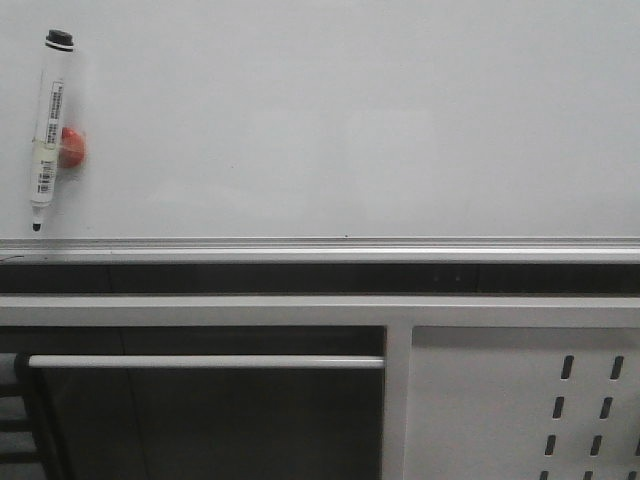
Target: Write number 1 on whiteboard
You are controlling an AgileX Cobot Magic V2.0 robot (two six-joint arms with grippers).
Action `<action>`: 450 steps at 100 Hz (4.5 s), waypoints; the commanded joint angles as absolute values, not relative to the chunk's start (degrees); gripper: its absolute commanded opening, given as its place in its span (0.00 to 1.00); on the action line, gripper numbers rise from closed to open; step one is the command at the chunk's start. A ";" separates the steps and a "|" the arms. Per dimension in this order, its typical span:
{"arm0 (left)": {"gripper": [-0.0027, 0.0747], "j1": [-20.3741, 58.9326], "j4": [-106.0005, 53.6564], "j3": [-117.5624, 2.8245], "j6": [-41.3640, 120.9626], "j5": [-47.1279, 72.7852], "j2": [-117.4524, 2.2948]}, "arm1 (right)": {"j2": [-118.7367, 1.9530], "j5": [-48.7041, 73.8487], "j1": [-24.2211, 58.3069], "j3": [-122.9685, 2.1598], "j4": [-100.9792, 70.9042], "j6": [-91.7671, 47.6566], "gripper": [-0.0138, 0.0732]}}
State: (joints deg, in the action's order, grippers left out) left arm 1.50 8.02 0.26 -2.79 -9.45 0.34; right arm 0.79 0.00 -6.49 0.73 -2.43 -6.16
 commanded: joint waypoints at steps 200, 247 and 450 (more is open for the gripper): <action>0.01 1.89 -15.95 -55.07 -5.15 28.45 -27.77 | -30.54 47.84 -6.09 -62.99 -3.61 1.17 0.09; 0.06 1.89 -42.41 -36.66 27.54 22.18 -22.88 | -31.95 46.49 1.55 -62.84 -3.61 0.00 0.09; 0.56 1.89 -68.45 -16.37 67.89 18.83 -22.13 | -31.95 54.85 4.16 -62.76 -5.94 0.00 0.09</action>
